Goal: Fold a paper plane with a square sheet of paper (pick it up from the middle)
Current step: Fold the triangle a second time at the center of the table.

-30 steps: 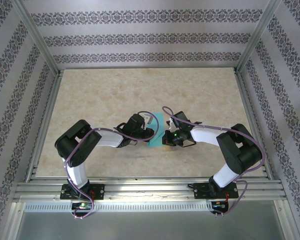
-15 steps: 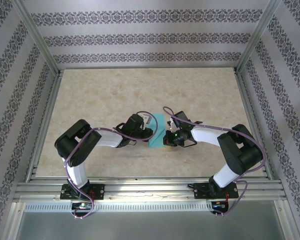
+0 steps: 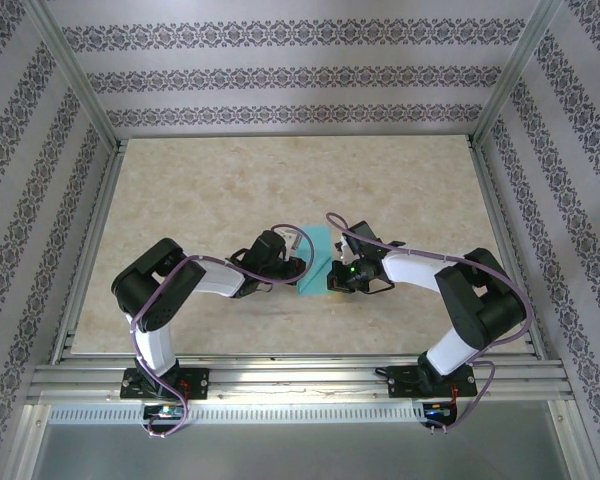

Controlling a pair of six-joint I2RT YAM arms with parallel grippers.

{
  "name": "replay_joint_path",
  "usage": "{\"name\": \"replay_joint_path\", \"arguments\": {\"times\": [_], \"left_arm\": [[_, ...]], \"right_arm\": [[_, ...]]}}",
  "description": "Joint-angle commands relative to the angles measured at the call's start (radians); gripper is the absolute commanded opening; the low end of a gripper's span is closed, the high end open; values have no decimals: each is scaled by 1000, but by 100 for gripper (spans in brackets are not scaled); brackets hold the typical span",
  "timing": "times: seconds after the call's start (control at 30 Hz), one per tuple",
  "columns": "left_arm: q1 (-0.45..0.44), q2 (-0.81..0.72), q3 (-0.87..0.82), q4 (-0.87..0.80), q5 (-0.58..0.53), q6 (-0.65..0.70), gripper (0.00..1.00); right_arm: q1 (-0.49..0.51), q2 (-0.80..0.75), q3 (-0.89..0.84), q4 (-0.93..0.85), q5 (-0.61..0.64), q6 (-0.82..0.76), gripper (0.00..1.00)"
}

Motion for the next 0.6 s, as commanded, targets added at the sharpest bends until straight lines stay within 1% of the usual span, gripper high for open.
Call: {"name": "replay_joint_path", "arguments": {"times": [0.0,0.1,0.27,0.43,0.57], "left_arm": [[11,18,-24,-5,17,-23,0],[11,14,-20,-10,19,-23,0],[11,19,-16,-8,25,-34,0],[11,20,-18,0,35,-43,0],[11,8,-17,0,34,-44,0]], "right_arm": [[-8,-32,25,-3,-22,30,0],[-8,-42,40,37,-57,56,0],[15,-2,54,81,-92,88,0],[20,60,70,107,-69,103,0],[20,113,81,54,-34,67,0]]}}
